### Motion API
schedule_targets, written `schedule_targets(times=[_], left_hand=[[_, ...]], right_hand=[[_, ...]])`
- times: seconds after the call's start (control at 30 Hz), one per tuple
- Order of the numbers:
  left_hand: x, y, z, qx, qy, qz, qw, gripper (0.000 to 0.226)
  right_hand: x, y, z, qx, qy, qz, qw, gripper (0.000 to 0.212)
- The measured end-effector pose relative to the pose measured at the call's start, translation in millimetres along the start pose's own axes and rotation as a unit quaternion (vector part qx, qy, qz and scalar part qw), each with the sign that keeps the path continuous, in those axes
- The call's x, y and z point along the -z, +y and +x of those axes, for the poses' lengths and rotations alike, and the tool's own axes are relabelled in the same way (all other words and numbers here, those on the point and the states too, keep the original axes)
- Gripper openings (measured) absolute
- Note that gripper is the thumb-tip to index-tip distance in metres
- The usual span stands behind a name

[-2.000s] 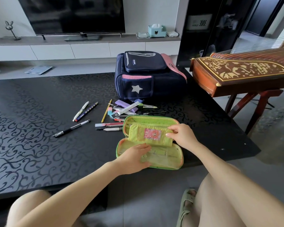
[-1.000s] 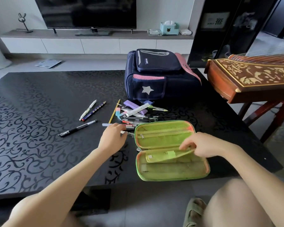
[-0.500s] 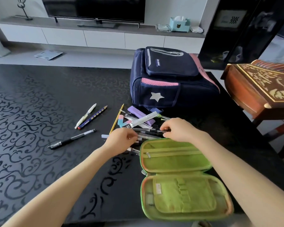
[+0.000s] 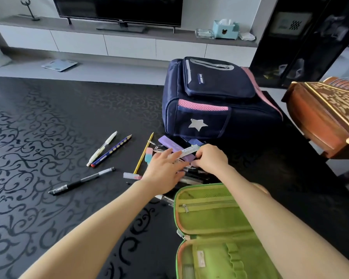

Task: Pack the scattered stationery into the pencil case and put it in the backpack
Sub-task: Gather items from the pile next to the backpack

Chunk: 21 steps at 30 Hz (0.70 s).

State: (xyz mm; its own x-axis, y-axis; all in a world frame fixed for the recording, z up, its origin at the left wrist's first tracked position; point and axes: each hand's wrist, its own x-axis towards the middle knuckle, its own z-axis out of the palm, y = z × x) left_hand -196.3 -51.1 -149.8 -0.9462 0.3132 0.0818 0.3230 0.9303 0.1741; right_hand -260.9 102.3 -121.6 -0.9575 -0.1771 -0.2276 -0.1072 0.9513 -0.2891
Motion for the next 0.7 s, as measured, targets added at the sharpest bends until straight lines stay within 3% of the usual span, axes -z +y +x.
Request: schedule_targets(times=[0.1,0.17,0.27,0.4,0.5,0.63,0.7], left_hand=[[-3,-6,-3,0.018,-0.008,0.011,1.0,0.036],[-2,-16,-11,0.038,0.0,0.005,0.999,0.043],[2,-29,-23,0.057,0.016,0.0,0.998,0.058],[7,-34,-30,0.097,0.024,-0.024,0.995,0.032],[10,-34,-33,0.098,0.052,-0.023,0.994,0.032],[13,-33,-33,0.112,0.032,-0.03,0.993,0.03],[15,-31,-33,0.116,0.024,-0.033,0.992,0.03]], right_hand=[[-7,-6,7,-0.011,-0.031,-0.009,0.999,0.036],[-9,-8,5,-0.006,-0.052,-0.018,0.998,0.047],[-14,-14,1,-0.001,-0.056,-0.023,0.998,0.035],[-18,-17,-2,-0.007,-0.044,-0.025,0.999,0.021],[-7,-20,-6,-0.023,-0.067,-0.015,0.997,0.033],[8,-13,-7,-0.009,-0.062,0.032,0.998,0.009],[13,-6,-12,0.02,-0.038,0.066,0.997,0.007]])
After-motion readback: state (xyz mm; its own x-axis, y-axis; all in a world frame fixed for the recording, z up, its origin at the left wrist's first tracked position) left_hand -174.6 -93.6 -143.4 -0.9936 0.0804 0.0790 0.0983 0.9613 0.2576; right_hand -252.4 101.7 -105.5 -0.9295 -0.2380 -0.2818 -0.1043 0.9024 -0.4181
